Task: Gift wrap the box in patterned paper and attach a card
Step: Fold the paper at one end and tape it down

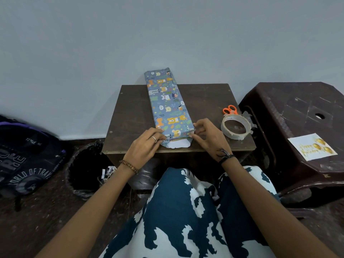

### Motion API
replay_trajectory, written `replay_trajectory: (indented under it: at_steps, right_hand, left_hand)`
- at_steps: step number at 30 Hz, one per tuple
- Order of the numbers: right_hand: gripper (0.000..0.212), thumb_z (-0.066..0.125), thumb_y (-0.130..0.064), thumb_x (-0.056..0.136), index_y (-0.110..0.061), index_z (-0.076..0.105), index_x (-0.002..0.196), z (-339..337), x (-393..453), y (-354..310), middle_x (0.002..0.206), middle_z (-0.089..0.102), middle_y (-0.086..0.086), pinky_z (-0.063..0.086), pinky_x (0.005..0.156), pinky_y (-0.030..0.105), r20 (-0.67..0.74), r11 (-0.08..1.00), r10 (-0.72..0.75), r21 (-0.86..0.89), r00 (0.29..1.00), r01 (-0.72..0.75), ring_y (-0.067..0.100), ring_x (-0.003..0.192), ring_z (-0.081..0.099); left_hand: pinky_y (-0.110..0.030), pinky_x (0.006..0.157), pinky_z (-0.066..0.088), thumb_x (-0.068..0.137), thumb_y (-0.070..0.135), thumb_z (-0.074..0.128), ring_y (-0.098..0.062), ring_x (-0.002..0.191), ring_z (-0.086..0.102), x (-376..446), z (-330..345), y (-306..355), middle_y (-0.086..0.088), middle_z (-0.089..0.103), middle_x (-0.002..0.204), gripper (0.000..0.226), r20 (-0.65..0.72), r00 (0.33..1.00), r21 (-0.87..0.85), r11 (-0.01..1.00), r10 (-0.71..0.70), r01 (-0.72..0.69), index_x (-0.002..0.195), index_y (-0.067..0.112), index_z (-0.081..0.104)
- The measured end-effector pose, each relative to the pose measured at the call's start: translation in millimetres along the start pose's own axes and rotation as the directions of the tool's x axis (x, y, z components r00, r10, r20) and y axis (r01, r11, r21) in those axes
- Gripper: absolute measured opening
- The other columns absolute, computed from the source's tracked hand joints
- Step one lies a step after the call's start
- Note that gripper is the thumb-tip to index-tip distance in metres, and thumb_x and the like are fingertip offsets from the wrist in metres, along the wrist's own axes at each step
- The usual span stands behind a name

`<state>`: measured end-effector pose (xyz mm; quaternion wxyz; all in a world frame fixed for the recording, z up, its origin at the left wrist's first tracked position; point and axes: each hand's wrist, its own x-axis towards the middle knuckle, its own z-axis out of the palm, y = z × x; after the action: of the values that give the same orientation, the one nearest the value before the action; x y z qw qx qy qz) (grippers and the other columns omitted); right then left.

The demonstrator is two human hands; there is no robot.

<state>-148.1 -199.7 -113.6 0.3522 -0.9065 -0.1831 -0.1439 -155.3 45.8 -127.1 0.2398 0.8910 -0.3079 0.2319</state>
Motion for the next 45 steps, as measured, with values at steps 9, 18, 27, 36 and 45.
replay_trajectory:
  at_steps: [9, 18, 27, 36, 45]
  right_hand:
    - [0.02, 0.066, -0.021, 0.081, -0.011, 0.066, 0.099, 5, 4, 3, 0.097, 0.065, 0.002, 0.053, 0.049, 0.029, -0.102, 0.971, -0.18, -0.175, 0.978, 0.161, 0.015, 0.077, 0.065]
    - [0.014, 0.064, -0.022, 0.08, -0.009, 0.067, 0.083, 7, 7, 2, 0.078, 0.063, 0.002, 0.046, 0.043, 0.025, -0.146, 0.96, -0.183, -0.24, 0.972, 0.145, 0.02, 0.063, 0.063]
    - [0.017, 0.066, -0.002, 0.081, -0.007, 0.064, 0.097, 0, 7, 4, 0.095, 0.06, 0.006, 0.054, 0.068, 0.044, 0.01, 0.998, -0.06, 0.004, 0.998, 0.059, 0.025, 0.089, 0.065]
    - [0.043, 0.055, 0.012, 0.079, -0.016, 0.063, 0.111, -4, -1, 7, 0.108, 0.058, -0.004, 0.051, 0.085, 0.032, 0.03, 0.981, -0.01, 0.195, 1.0, 0.004, 0.013, 0.102, 0.06]
    - [0.025, 0.061, 0.005, 0.083, -0.012, 0.066, 0.1, 6, 3, 7, 0.098, 0.059, -0.003, 0.053, 0.08, 0.029, -0.09, 0.965, 0.006, 0.262, 0.996, 0.018, 0.004, 0.105, 0.059]
  left_hand:
    - [-0.022, 0.088, 0.043, 0.089, 0.012, 0.05, -0.013, 0.102, 0.053, -1, 2, -6, -0.003, 0.06, 0.109, 0.017, -0.028, 0.994, 0.088, 0.991, 0.103, -0.1, 0.098, 0.008, 0.064]
    - [-0.028, 0.079, 0.055, 0.086, 0.042, 0.054, -0.015, 0.118, 0.049, -10, 10, 4, -0.009, 0.062, 0.119, 0.039, 0.025, 0.997, 0.21, 0.975, 0.066, -0.07, 0.1, 0.008, 0.066]
    - [-0.026, 0.09, 0.048, 0.089, 0.039, 0.045, -0.013, 0.115, 0.047, -8, 13, 17, -0.01, 0.063, 0.114, 0.039, -0.02, 0.997, 0.17, 0.982, -0.078, 0.08, 0.095, 0.007, 0.066]
    - [-0.025, 0.096, 0.046, 0.081, 0.012, 0.041, -0.009, 0.11, 0.058, -4, -6, 13, 0.006, 0.059, 0.119, 0.042, 0.096, 0.928, -0.344, 0.862, -0.361, 0.371, 0.118, 0.033, 0.043]
    - [-0.016, 0.095, 0.046, 0.082, -0.01, 0.06, 0.007, 0.112, 0.054, 0, 3, 7, 0.01, 0.06, 0.106, 0.023, -0.02, 0.942, -0.461, 0.838, -0.336, 0.29, 0.095, 0.008, 0.065]
